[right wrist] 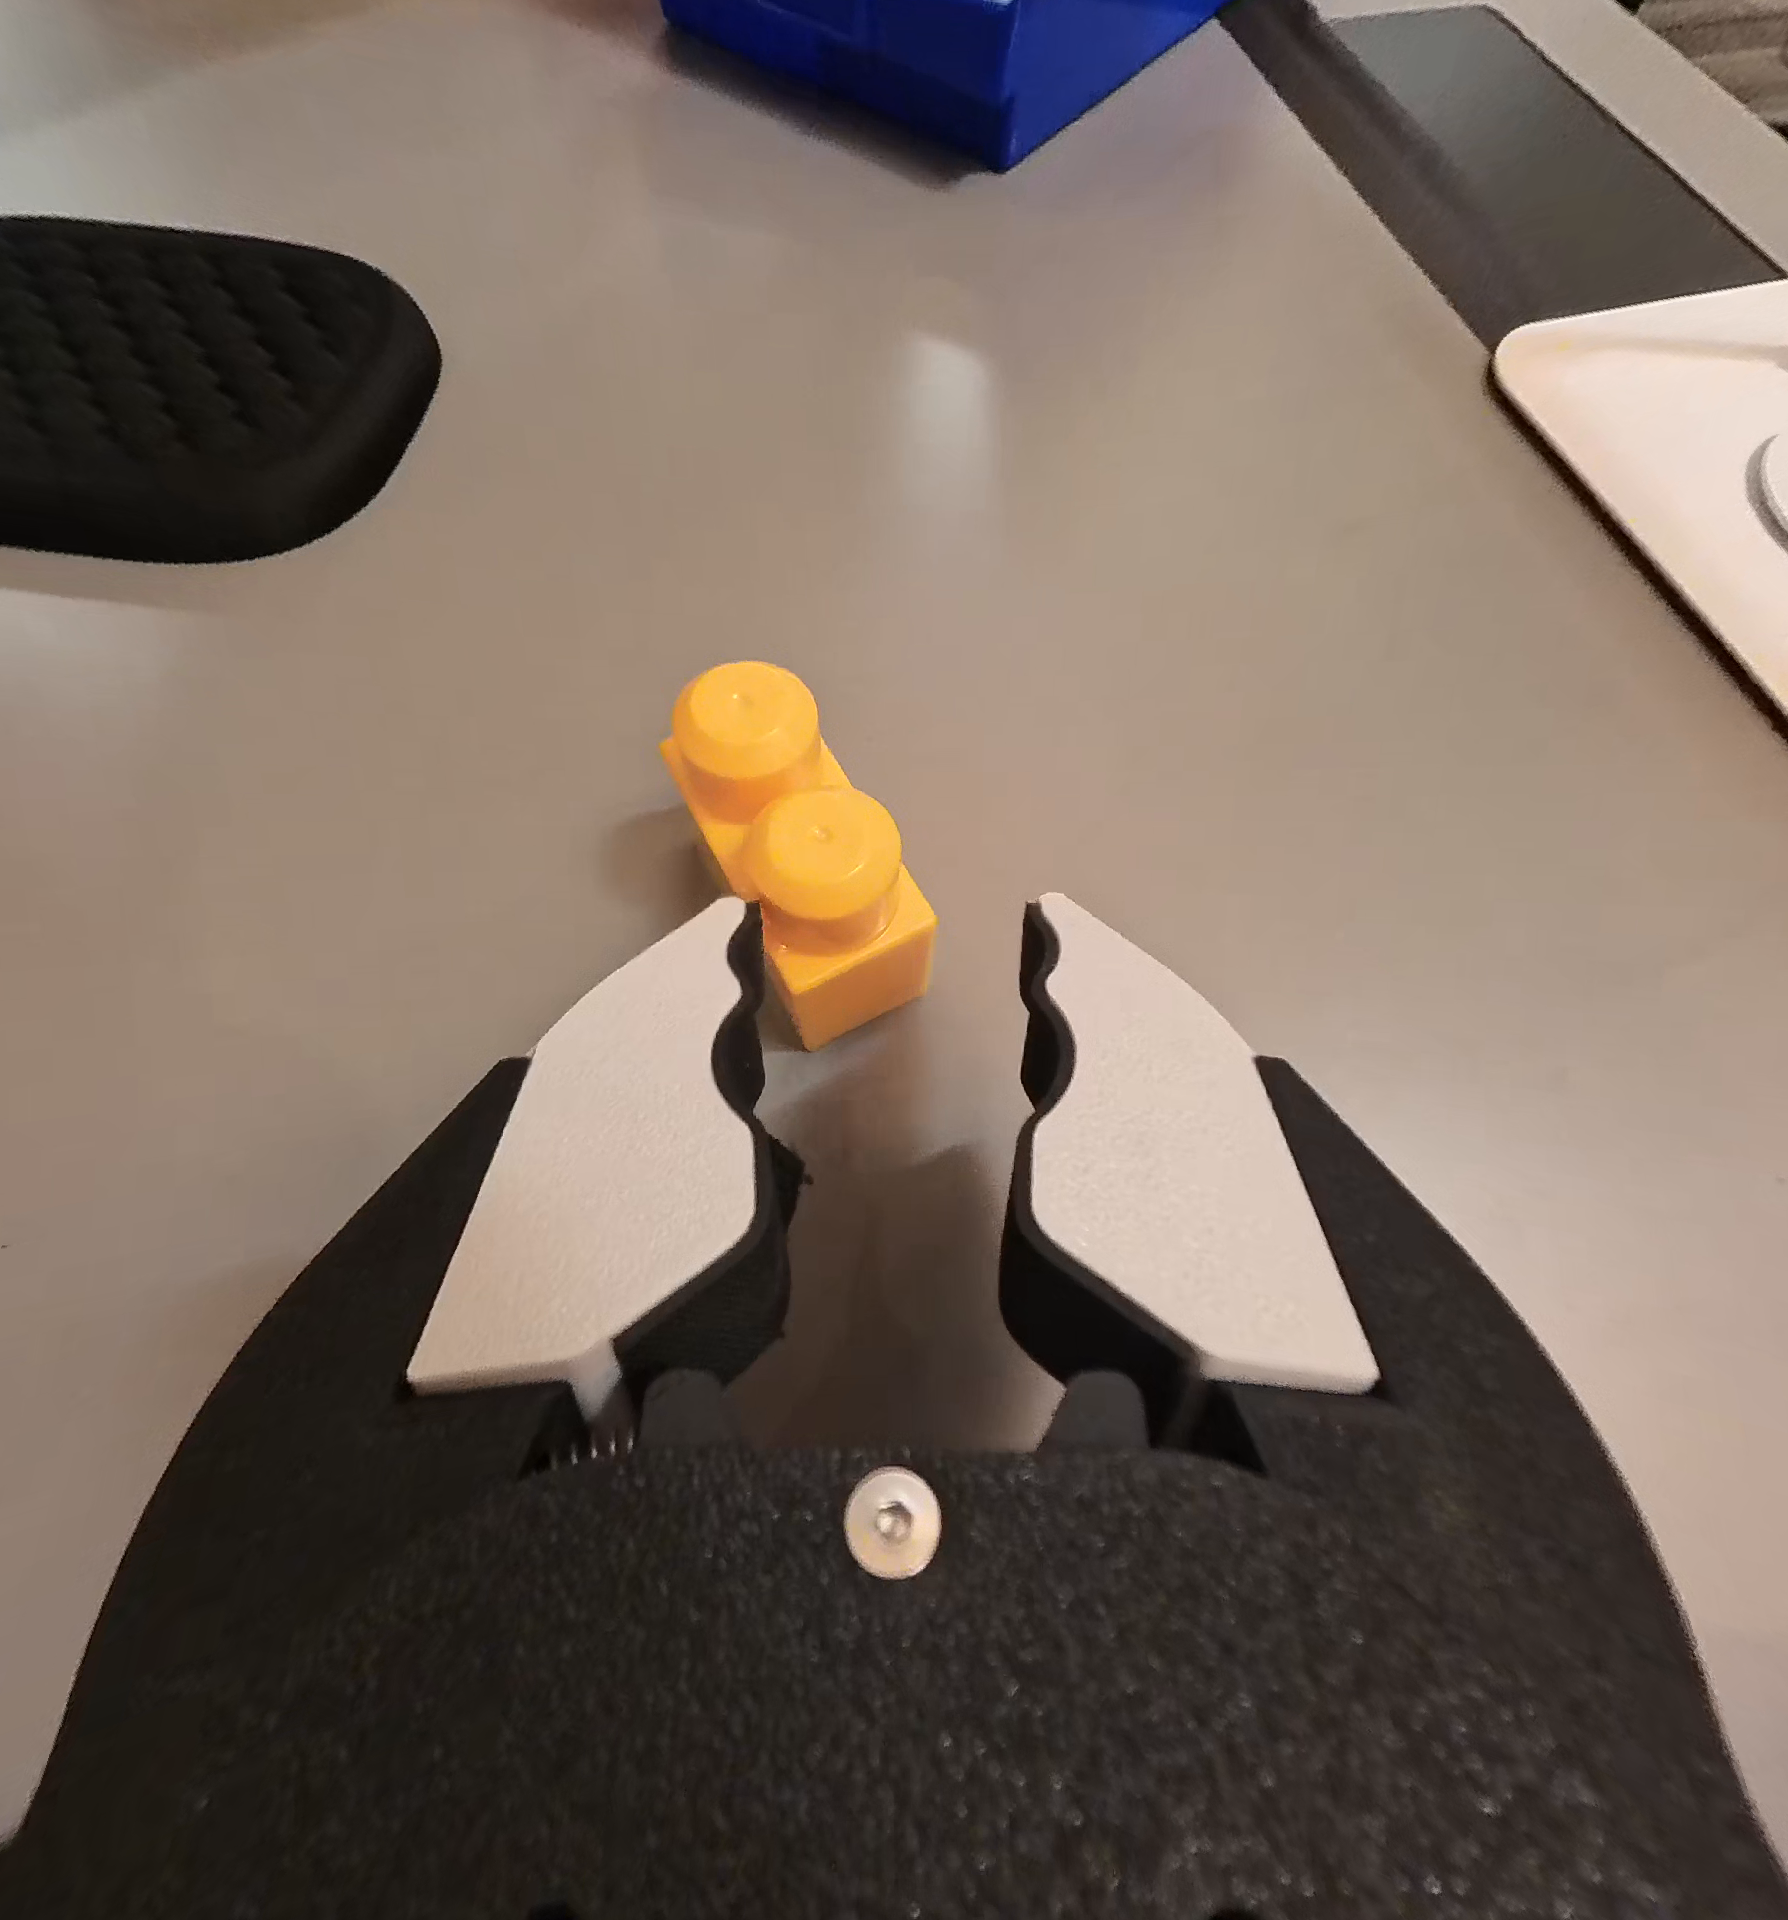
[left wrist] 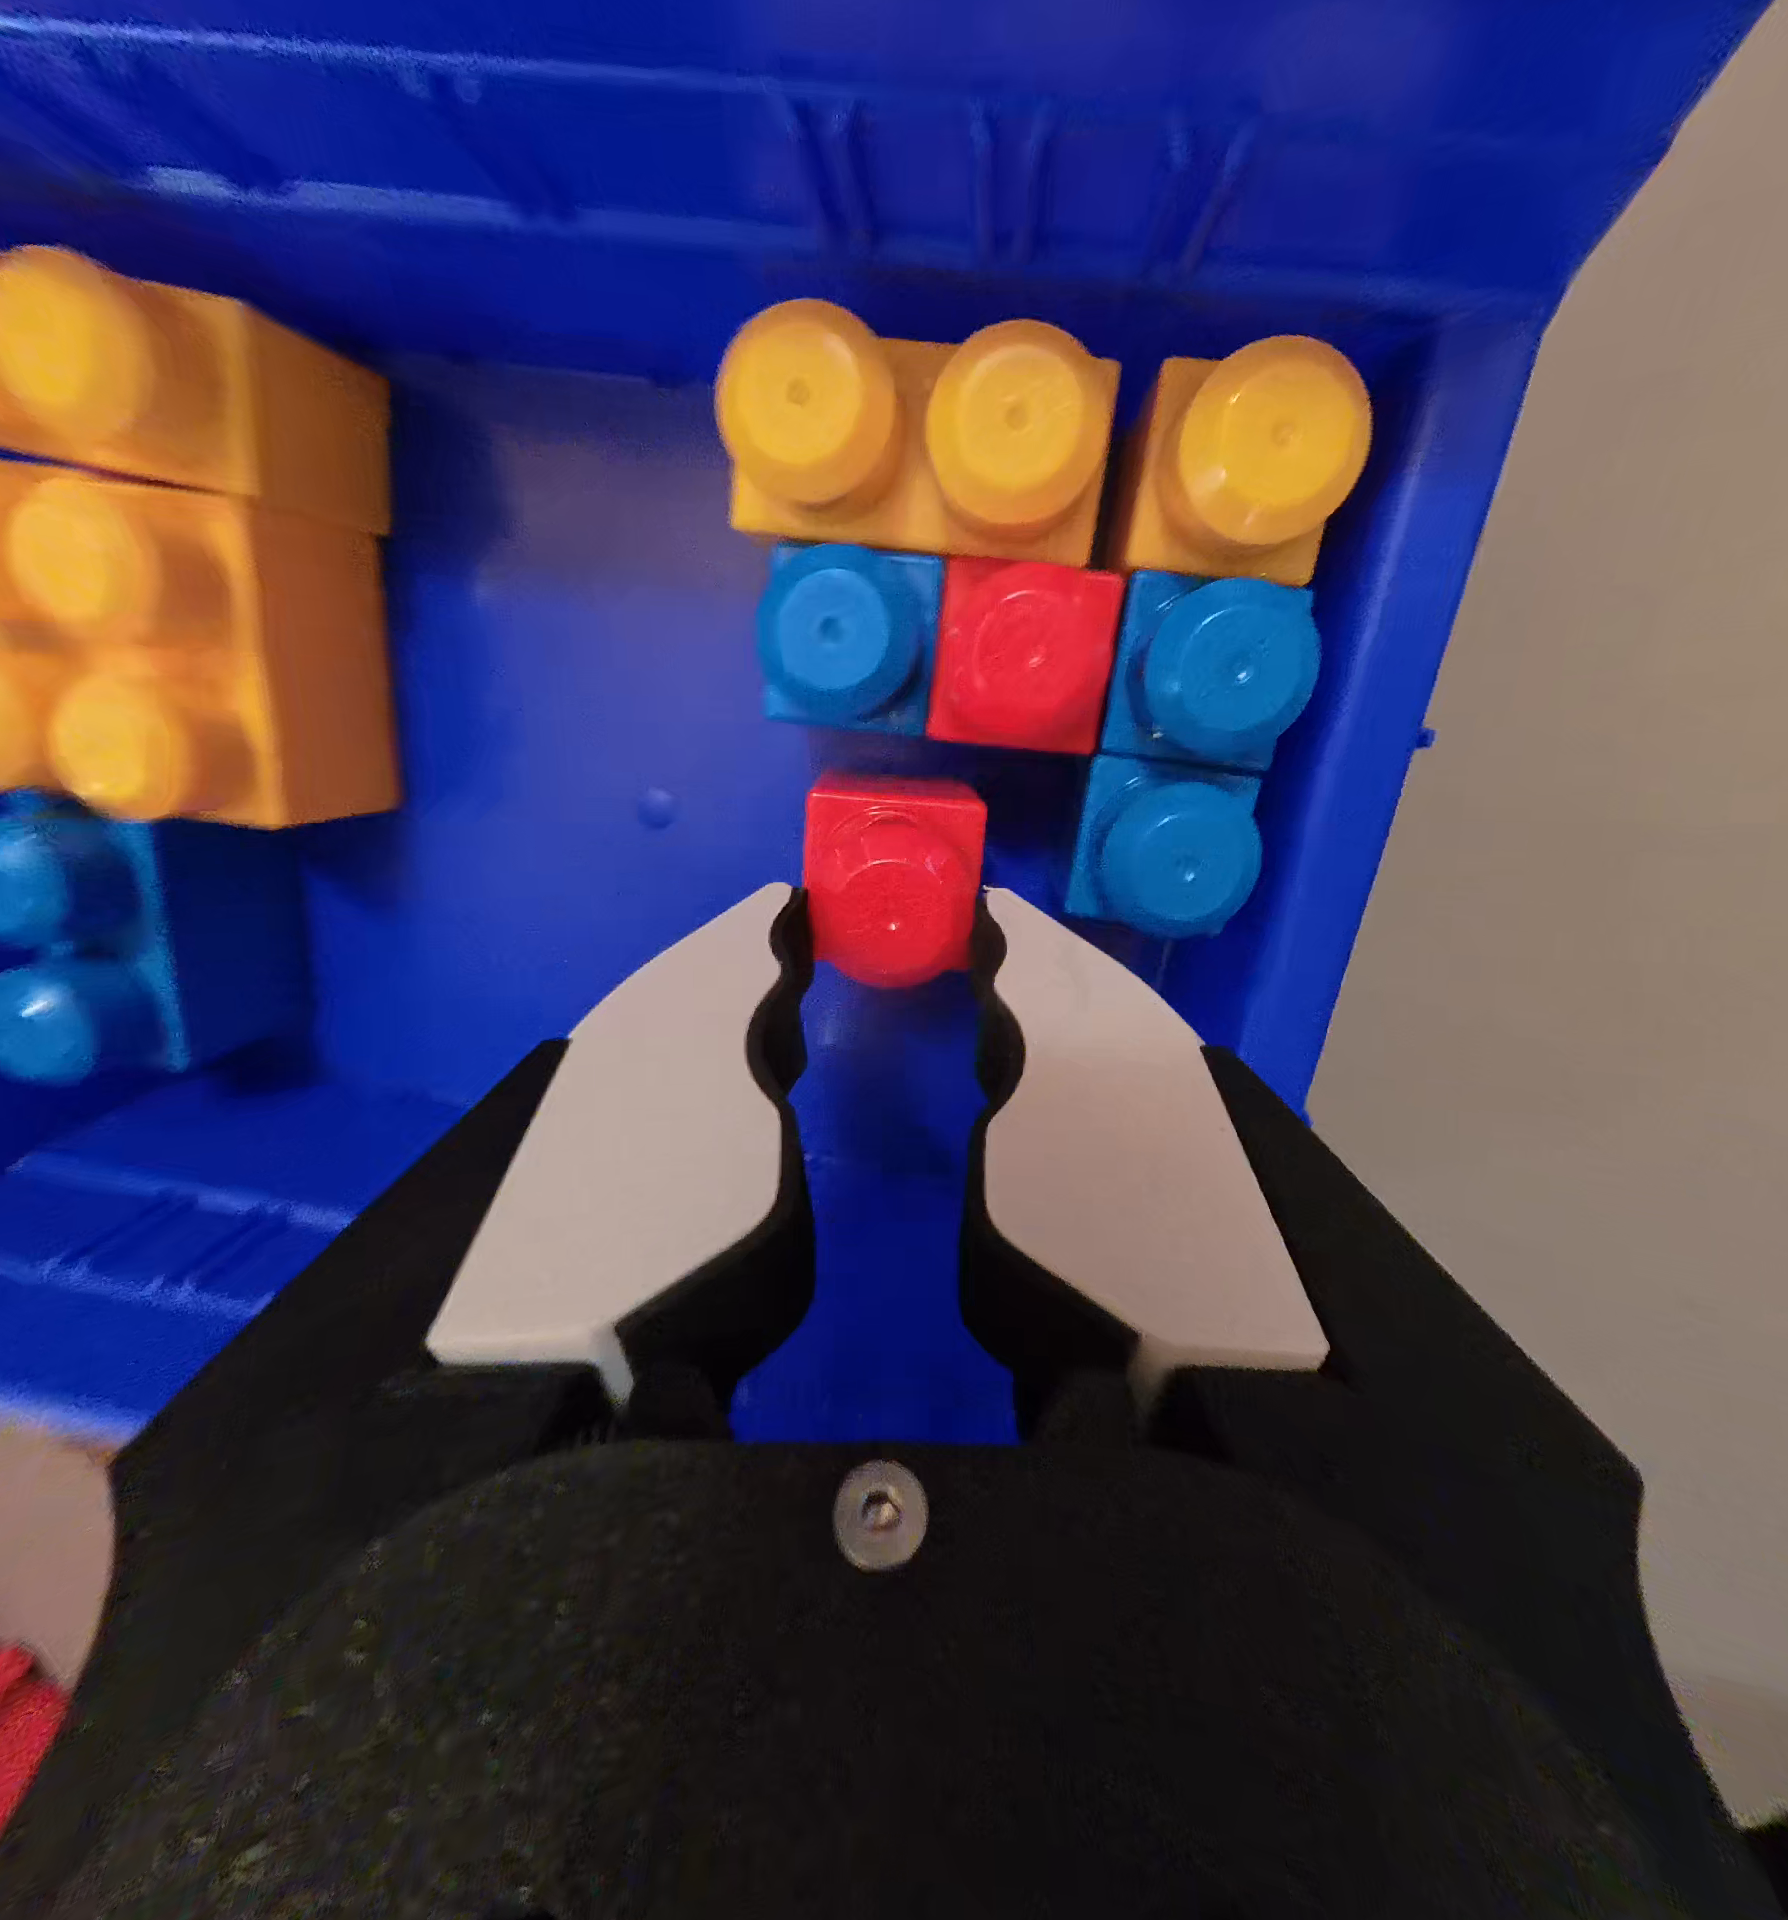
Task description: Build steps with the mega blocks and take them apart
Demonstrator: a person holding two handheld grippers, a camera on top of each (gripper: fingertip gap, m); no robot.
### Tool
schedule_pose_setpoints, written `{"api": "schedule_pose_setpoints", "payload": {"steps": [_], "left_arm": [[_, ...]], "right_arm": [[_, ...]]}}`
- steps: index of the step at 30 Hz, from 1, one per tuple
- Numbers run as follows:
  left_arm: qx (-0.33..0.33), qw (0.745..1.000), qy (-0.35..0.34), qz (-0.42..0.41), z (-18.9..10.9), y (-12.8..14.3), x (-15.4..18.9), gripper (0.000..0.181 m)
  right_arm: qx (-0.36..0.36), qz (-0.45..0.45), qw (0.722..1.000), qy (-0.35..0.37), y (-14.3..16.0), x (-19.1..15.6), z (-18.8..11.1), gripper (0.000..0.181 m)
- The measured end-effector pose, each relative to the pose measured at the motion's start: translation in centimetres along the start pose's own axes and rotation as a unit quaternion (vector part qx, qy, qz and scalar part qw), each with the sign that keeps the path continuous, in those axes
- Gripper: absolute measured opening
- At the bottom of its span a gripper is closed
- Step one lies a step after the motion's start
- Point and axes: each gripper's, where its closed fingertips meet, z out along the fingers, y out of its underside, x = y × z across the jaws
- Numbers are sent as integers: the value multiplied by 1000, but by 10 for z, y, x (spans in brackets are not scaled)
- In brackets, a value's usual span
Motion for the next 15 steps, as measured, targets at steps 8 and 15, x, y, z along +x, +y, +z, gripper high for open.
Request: {"api": "schedule_pose_setpoints", "payload": {"steps": [8,15], "left_arm": [[173,984,-35,24,-100,-53,39,29],[277,952,46,119,-117,-129,174,29]], "right_arm": [[43,8,999,16,-17,8,-13,47],[69,-9,997,27,-33,2,-18,48]]}}
